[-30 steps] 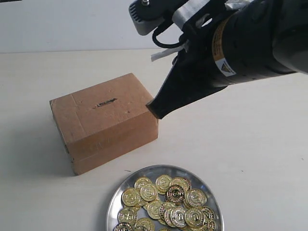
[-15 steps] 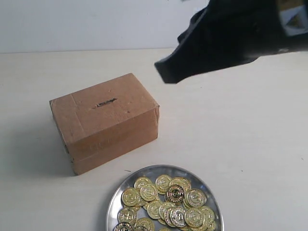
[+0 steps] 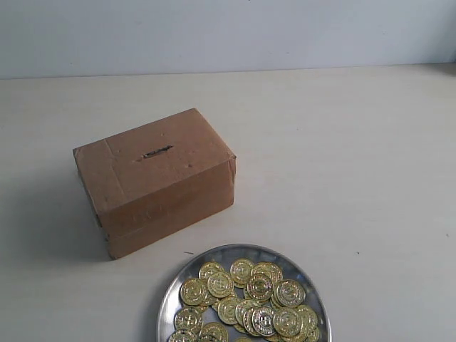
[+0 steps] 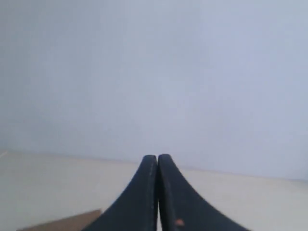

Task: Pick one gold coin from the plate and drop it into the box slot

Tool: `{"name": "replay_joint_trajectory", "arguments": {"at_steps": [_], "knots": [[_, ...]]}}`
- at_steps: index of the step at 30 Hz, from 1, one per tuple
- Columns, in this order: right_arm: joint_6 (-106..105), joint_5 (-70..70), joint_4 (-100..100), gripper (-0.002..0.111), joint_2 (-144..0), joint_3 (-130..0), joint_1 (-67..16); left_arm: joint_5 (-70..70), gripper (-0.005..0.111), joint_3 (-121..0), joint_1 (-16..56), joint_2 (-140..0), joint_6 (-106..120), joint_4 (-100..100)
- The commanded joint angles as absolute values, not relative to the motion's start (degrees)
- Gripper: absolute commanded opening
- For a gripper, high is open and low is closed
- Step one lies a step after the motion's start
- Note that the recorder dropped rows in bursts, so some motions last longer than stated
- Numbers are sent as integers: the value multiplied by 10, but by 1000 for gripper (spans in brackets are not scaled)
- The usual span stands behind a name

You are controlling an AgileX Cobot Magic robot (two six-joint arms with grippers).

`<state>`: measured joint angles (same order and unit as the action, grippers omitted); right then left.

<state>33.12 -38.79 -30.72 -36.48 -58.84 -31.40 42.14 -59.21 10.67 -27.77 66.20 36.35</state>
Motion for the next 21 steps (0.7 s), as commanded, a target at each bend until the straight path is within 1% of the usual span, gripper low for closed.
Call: {"name": "replay_joint_trajectory", "arguments": {"at_steps": [1, 3, 9, 14, 16, 21], "knots": [[333, -384, -305, 0, -266, -592, -210, 423, 0, -595, 79, -240, 658, 368], [333, -384, -306, 0, -219, -592, -172, 423, 0, -595, 79, -221, 658, 368], [333, -384, -305, 0, -91, -592, -93, 423, 0, -595, 77, -164, 658, 368], [333, -384, -305, 0, -5, -592, -47, 423, 0, -595, 44, -118, 657, 368], [333, -386, -305, 0, 0, -594, -31, 423, 0, -595, 30, -92, 657, 368], [332, -382, -320, 0, 0, -593, -30, 421, 0, -574, 27, -42, 658, 368]]}}
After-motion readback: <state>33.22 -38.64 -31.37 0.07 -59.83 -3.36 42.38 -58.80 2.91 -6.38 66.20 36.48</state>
